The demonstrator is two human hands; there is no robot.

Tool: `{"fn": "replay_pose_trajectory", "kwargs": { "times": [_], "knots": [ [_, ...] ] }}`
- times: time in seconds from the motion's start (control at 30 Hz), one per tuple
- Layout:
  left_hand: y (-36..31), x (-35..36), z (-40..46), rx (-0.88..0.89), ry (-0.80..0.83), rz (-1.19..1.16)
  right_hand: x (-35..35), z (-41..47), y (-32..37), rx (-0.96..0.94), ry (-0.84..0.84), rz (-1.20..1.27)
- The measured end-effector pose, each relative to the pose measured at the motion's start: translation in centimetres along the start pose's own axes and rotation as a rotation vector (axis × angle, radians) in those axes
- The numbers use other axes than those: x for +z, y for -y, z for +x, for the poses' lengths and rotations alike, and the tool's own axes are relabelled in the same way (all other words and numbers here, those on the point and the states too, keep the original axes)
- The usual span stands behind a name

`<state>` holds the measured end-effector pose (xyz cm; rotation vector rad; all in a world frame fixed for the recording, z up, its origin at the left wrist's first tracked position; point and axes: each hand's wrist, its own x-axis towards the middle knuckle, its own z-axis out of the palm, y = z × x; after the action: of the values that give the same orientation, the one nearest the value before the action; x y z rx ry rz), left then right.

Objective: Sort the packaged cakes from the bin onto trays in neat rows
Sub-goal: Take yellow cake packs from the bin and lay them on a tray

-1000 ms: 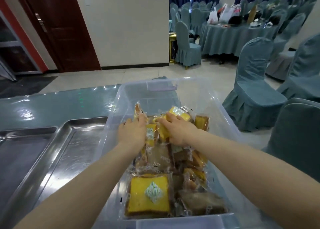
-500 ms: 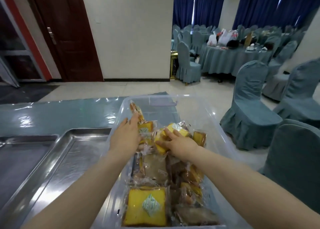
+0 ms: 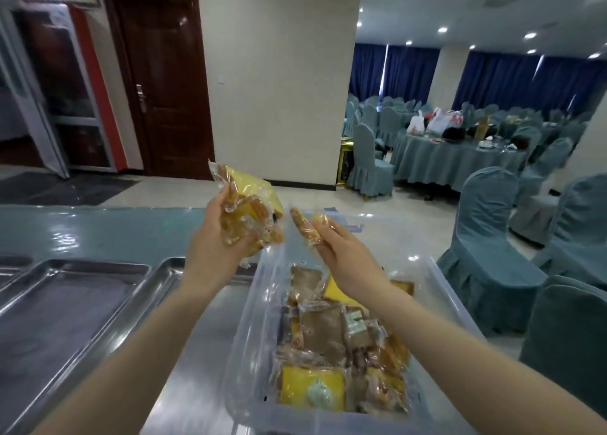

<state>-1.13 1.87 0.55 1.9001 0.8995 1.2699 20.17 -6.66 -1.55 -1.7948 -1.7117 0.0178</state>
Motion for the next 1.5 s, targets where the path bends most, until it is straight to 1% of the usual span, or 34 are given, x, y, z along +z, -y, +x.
{"fn": "replay_pose_trajectory", "kwargs": {
  "times": [0.13,0.27,0.33,0.43,0.57,0.67,0.73,0.87,1.07,1.2,1.23,1.27,1.37,1.4,1.43,1.5],
  "knots": [
    [1.5,-4.5,-1.2,-0.009,-0.082,-0.122,0.2,0.5,5.4,-0.084,-0.048,0.093],
    [4.4,-9.5,-2.4,-0.070,-0.157,-0.121,2.3,1.2,10.6,-0.105,-0.013,0.136],
    [6.4,-11.9,-3.1,-0.072,-0.175,-0.108,3.9,1.4,13.1,-0.113,0.000,0.129],
    [9.5,-15.2,-4.5,-0.075,-0.137,-0.144,7.0,1.6,16.6,-0.102,0.021,0.089],
    [14.6,-19.5,-6.1,-0.163,-0.075,-0.195,13.0,1.2,20.0,-0.058,0.079,0.081],
    [18.5,-22.0,-7.6,-0.237,-0.041,-0.224,18.6,-0.4,20.9,0.009,0.187,0.029],
    [21.0,-23.1,-8.9,-0.274,-0.009,-0.232,22.0,-1.9,20.5,0.093,0.247,0.001],
    [24.8,-24.0,-11.1,-0.380,0.097,-0.248,27.0,-5.0,19.2,0.241,0.309,0.010],
    [28.0,-22.8,-13.5,-0.593,0.275,-0.406,31.3,-7.9,18.9,0.371,0.424,-0.100],
    [29.1,-21.9,-14.6,-0.708,0.371,-0.515,32.8,-9.5,18.0,0.484,0.612,-0.185],
    [29.2,-21.7,-14.7,-0.735,0.380,-0.528,32.9,-9.6,17.9,0.520,0.622,-0.158],
    [29.4,-21.6,-14.8,-0.760,0.384,-0.538,33.1,-9.4,18.0,0.557,0.595,-0.129],
    [29.8,-22.0,-14.6,-0.832,0.382,-0.625,34.0,-8.2,18.8,0.582,0.392,-0.105],
    [30.1,-22.3,-14.5,-0.845,0.384,-0.653,34.4,-7.7,19.1,0.570,0.354,-0.065],
    [30.3,-22.5,-14.3,-0.852,0.389,-0.671,34.7,-7.2,19.5,0.527,0.363,-0.035],
    [30.6,-22.7,-14.0,-0.865,0.404,-0.710,35.5,-6.3,20.1,0.409,0.432,-0.029]
  ]
}}
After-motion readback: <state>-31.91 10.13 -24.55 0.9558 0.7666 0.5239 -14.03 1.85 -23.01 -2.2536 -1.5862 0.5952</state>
